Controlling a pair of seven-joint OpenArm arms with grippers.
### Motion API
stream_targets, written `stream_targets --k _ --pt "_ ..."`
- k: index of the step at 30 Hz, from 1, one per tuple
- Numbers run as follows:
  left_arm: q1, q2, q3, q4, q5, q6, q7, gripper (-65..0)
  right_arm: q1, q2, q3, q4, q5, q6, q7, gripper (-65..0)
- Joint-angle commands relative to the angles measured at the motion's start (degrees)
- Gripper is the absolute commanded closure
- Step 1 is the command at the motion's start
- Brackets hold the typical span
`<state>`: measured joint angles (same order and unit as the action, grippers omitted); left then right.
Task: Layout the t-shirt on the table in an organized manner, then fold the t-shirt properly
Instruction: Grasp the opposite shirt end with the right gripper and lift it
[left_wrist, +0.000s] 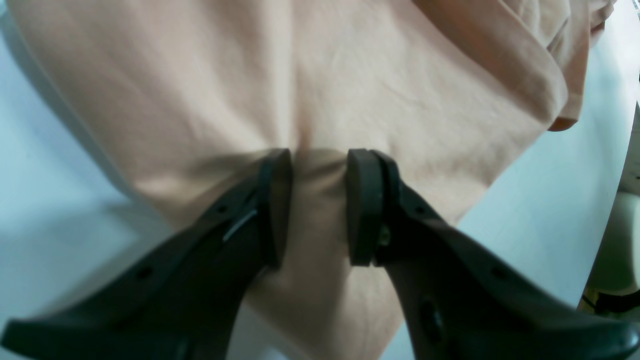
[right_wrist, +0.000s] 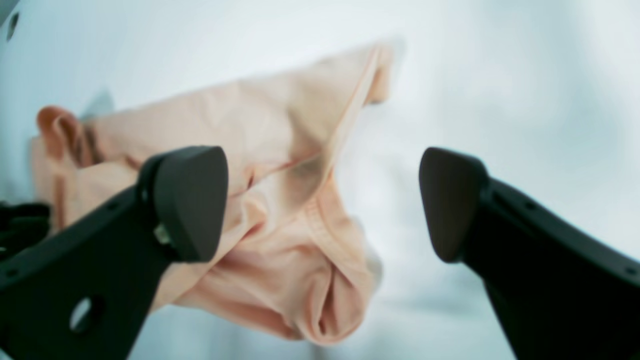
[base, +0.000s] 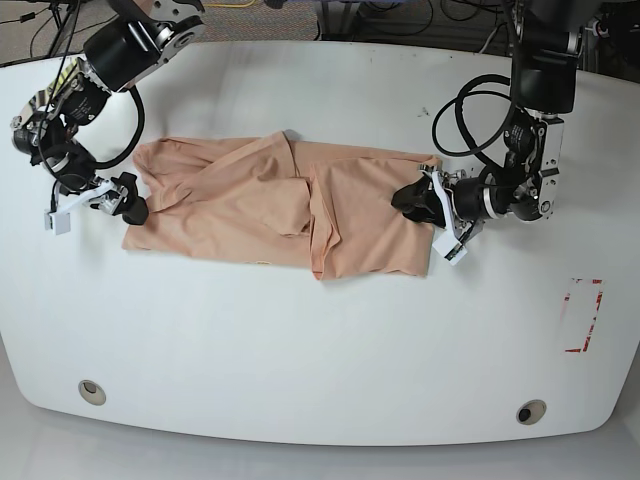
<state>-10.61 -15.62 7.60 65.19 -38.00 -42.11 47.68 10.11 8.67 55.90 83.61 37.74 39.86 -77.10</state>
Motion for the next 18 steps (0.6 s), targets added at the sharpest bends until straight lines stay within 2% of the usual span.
stream_targets --k 1,9,18 --pt "0.46 -1.22 0.01 -0.18 6.57 2.11 5.29 -17.6 0.22 0.96 0.06 -3.31 2.04 0.14 1.19 -57.4" --pt "0.55 -1.13 0.01 -0.18 6.57 2.11 5.29 -17.6 -1.80 0.52 -3.20 -4.10 2.31 0.14 3.30 -57.4" --pt "0.55 -1.13 0.01 -0.09 6.57 2.11 5.37 -17.6 -2.06 -4.67 -4.78 -4.19 1.78 0.14 4.27 -57.4"
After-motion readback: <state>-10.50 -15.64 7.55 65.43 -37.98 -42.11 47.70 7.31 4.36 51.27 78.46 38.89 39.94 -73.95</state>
